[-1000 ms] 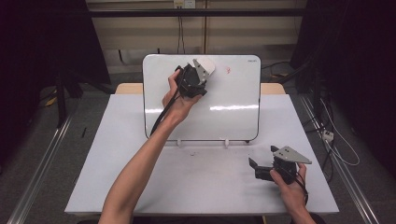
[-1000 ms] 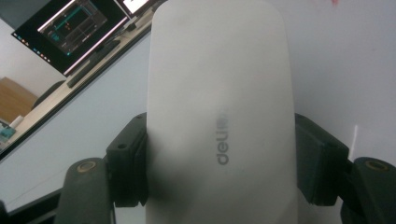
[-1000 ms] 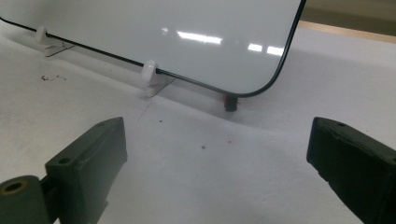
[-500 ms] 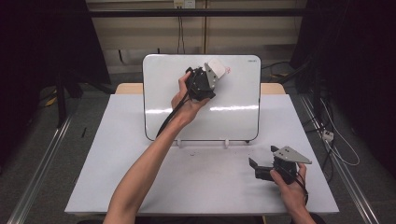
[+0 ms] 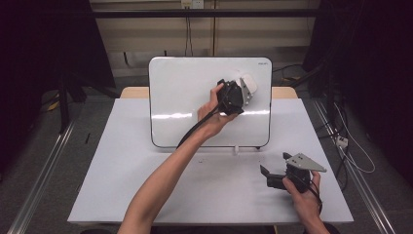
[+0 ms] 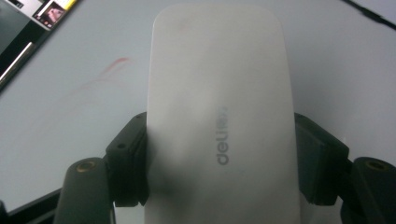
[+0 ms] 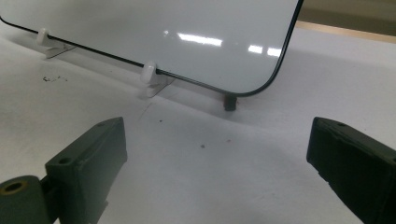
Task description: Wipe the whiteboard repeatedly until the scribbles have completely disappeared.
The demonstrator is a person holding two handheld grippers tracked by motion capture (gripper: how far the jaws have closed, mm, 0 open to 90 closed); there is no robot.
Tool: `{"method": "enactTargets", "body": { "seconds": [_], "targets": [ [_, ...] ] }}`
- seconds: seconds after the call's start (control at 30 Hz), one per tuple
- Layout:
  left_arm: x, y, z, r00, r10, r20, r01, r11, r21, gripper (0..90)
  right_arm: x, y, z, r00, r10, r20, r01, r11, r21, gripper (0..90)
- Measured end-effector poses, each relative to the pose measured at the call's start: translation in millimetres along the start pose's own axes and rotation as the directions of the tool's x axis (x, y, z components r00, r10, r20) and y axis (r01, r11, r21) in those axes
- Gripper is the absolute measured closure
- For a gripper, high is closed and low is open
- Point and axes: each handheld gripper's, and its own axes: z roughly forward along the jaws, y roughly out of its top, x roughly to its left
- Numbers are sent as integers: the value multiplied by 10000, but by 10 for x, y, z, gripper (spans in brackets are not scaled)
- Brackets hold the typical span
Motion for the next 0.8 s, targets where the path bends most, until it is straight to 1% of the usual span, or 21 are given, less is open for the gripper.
{"method": "enactTargets", "body": {
  "seconds": [0.03, 0.07, 0.1, 0.13, 0.2, 0.23, 0.27, 0.3, 0.37, 0.47, 0.57, 0.67, 0.73, 0.8],
  "targets": [
    [-46, 0, -2, 10000, 99, -1, -99, 10000, 7, 310, 0, 0, -2, 10000, 22, 4, -22, 10000, 8, 52],
    [-69, 2, -6, 9997, 229, -107, -229, 9997, 32, 310, -1, -1, -3, 10000, 0, 19, 0, 10000, -6, 52],
    [-57, 0, -8, 10000, 91, -15, -91, 9999, -46, 310, -2, -1, -4, 10000, -2, 24, 2, 10000, -12, 52],
    [-26, -3, -11, 9998, -52, 188, 53, 10000, -65, 311, -1, -1, -7, 10000, 10, 29, -10, 10000, -13, 52],
    [3, 0, -10, 9997, 81, 217, -81, 10000, 11, 311, -1, -3, -12, 10000, 12, 47, -12, 10000, -13, 52],
    [13, 7, -11, 9997, 55, 242, -56, 10000, 26, 311, -4, -5, -13, 10000, -8, 50, 8, 10000, -21, 52],
    [35, 15, -19, 9998, 143, 151, -144, 9998, 101, 311, -5, -6, -15, 10000, -10, 46, 10, 10000, -29, 52],
    [62, 21, -22, 9999, -45, 117, 44, 10000, 88, 311, -6, -7, -18, 10000, 16, 50, -16, 10000, -23, 52],
    [141, 27, -22, 9998, -213, 64, 212, 9997, 117, 311, -11, -10, -23, 10000, 18, 65, -18, 10000, -23, 52],
    [252, 34, -25, 9995, -311, -2, 311, 9994, 158, 311, -11, -12, -29, 10000, 40, 75, -40, 10000, -22, 52],
    [361, 28, -42, 9984, -553, -148, 555, 9983, 160, 311, -13, -14, -29, 10000, 46, 82, -46, 10000, -9, 52],
    [440, -13, -76, 9957, -892, -259, 898, 9956, 252, 310, -12, -14, -29, 10000, 24, 78, -24, 10000, -22, 52],
    [470, -54, -104, 9943, -1009, -359, 1017, 9946, 217, 310, -12, -15, -29, 10000, 43, 78, -43, 10000, -5, 52],
    [496, -110, -135, 9934, -1041, -474, 1054, 9941, 251, 310, -14, -18, -32, 10000, 30, 83, -29, 10000, -16, 52]
  ]
}}
